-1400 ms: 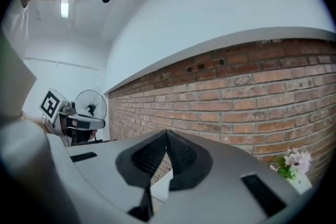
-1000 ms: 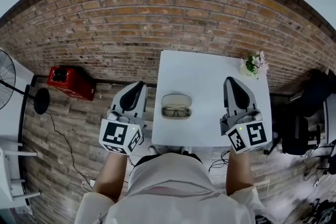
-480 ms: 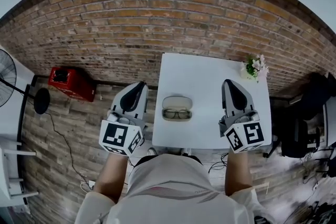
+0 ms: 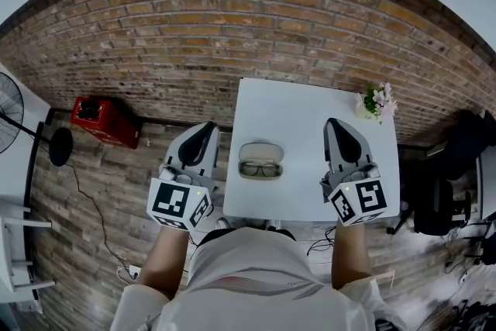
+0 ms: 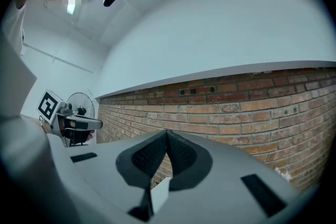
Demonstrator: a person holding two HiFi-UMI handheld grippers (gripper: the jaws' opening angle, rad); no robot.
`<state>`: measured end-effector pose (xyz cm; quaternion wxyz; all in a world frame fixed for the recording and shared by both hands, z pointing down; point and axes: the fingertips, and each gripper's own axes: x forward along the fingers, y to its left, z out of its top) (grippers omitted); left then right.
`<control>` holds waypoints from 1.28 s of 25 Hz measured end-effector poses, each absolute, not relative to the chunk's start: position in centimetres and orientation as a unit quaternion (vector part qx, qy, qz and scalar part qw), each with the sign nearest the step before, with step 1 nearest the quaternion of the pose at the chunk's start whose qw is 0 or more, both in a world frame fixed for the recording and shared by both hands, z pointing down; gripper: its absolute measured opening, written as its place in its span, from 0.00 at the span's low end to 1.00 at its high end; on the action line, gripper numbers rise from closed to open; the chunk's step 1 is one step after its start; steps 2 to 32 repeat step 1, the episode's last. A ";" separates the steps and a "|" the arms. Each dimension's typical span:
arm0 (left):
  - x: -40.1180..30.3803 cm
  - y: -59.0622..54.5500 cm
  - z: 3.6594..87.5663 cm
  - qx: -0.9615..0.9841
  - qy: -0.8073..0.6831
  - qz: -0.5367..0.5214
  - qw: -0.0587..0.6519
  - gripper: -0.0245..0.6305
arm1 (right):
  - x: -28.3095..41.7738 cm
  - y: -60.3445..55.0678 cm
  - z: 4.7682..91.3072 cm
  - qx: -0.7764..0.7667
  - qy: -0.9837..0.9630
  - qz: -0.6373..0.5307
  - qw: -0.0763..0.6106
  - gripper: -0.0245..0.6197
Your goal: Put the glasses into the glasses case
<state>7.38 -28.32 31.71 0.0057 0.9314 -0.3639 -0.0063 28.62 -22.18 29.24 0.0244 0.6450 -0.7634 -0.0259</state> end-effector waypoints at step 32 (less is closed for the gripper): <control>7.4 -28.3 31.7 0.931 -0.364 -0.006 0.006 0.08 | 28.6 -22.2 29.3 0.645 -0.763 -0.025 0.025 0.11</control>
